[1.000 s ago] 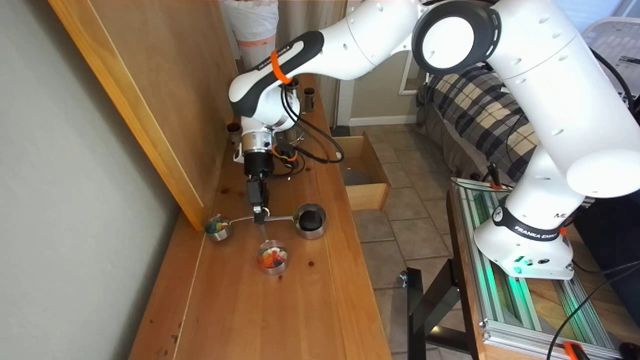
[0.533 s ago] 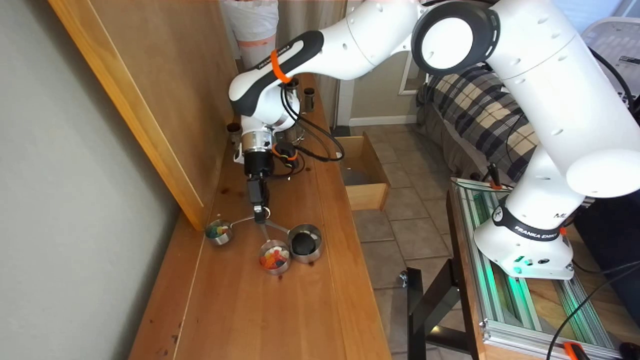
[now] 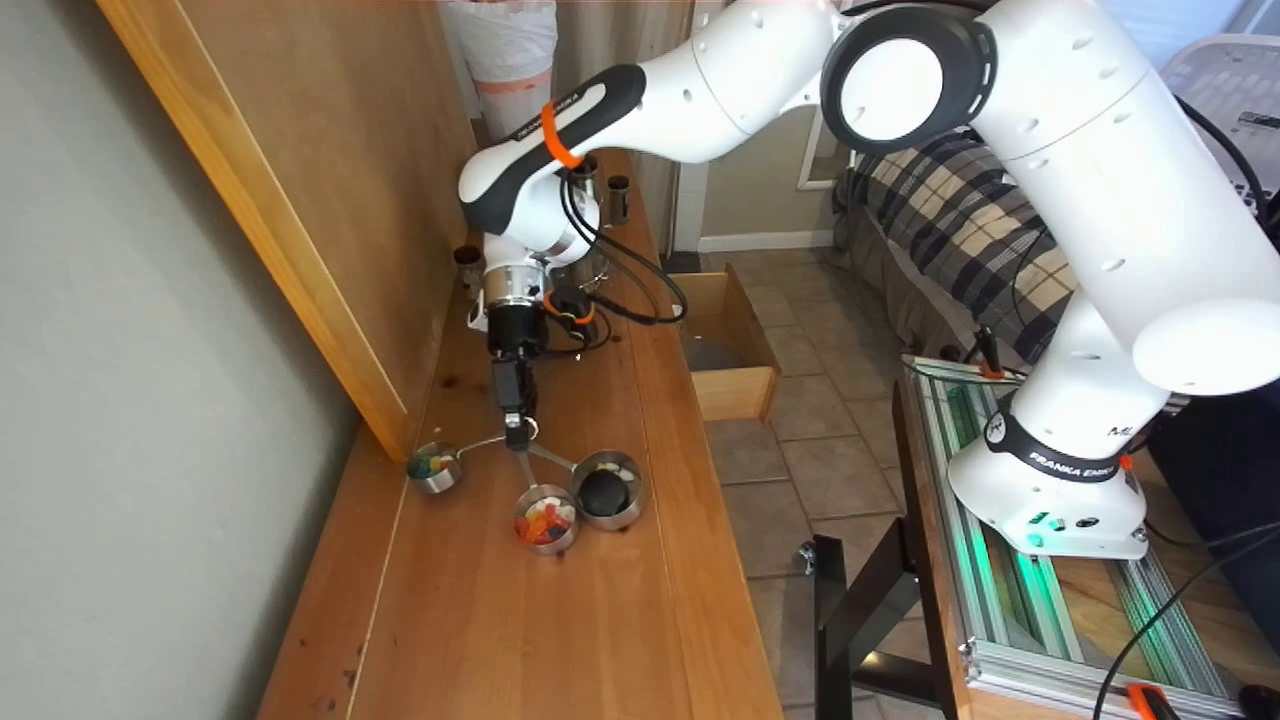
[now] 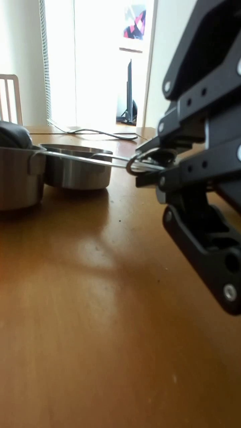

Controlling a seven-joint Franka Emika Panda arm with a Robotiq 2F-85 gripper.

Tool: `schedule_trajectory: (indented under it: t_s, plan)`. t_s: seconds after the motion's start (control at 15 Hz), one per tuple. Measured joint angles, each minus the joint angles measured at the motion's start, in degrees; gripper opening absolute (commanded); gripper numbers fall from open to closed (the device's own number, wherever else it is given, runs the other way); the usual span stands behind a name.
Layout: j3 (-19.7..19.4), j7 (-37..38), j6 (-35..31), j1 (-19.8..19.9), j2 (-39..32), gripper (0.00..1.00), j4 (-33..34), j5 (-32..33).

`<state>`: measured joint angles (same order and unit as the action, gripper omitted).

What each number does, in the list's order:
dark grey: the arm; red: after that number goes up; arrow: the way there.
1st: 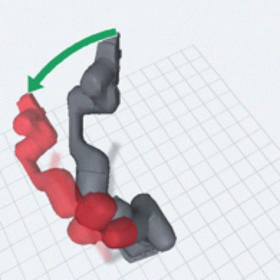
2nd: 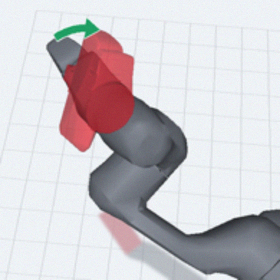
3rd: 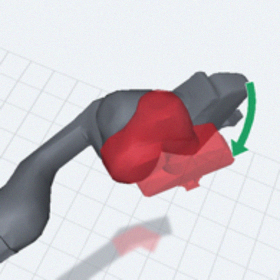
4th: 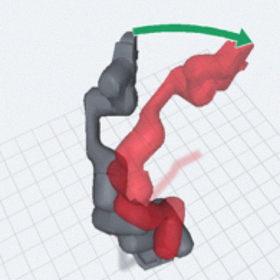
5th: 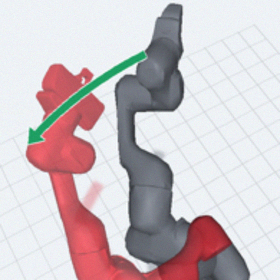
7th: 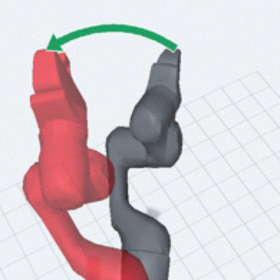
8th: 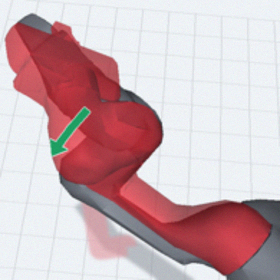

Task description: Move the measuring cups to the right

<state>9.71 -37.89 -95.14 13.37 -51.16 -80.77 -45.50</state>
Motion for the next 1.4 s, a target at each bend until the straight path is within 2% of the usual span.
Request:
schedule_trajectory:
  t_s: [0.67, 1.4]
  plan:
    - [0.0, -1.08, 2.36, 0.32, -0.74, 0.04, 0.0, -6.36]
    - [-0.01, -4.68, 3.78, -0.57, 0.08, 0.04, -0.01, -6.96]
